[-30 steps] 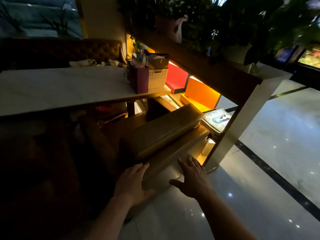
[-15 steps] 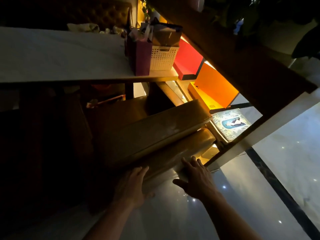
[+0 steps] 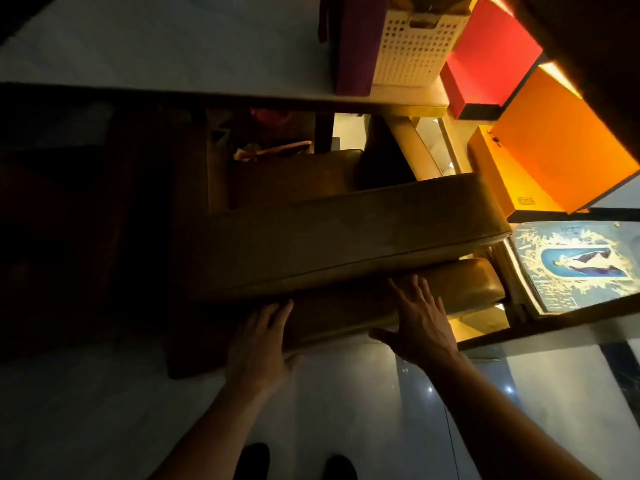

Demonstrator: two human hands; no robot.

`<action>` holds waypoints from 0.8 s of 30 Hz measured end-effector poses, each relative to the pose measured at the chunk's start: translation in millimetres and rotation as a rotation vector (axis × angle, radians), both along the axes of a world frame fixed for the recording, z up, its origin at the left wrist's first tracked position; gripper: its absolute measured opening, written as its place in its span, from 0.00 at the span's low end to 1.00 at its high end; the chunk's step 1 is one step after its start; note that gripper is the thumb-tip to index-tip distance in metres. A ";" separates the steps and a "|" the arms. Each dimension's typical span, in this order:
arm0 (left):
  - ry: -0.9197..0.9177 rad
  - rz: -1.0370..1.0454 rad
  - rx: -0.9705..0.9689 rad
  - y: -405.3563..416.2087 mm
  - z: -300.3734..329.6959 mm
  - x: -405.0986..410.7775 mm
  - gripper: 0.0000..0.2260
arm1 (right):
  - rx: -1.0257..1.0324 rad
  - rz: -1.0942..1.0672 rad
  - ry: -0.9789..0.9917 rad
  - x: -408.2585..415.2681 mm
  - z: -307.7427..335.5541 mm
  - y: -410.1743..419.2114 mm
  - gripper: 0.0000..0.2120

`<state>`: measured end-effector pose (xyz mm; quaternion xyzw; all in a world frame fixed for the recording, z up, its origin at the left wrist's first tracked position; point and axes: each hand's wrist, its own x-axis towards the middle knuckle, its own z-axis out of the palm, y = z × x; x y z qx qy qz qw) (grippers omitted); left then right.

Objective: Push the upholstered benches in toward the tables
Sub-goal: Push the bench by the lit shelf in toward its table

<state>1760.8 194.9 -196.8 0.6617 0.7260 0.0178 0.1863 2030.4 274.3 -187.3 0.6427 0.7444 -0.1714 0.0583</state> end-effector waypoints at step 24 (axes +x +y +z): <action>0.082 0.131 0.110 6.5 -30.5 10.2 0.39 | 0.127 0.059 -0.039 14.2 -51.4 9.1 0.57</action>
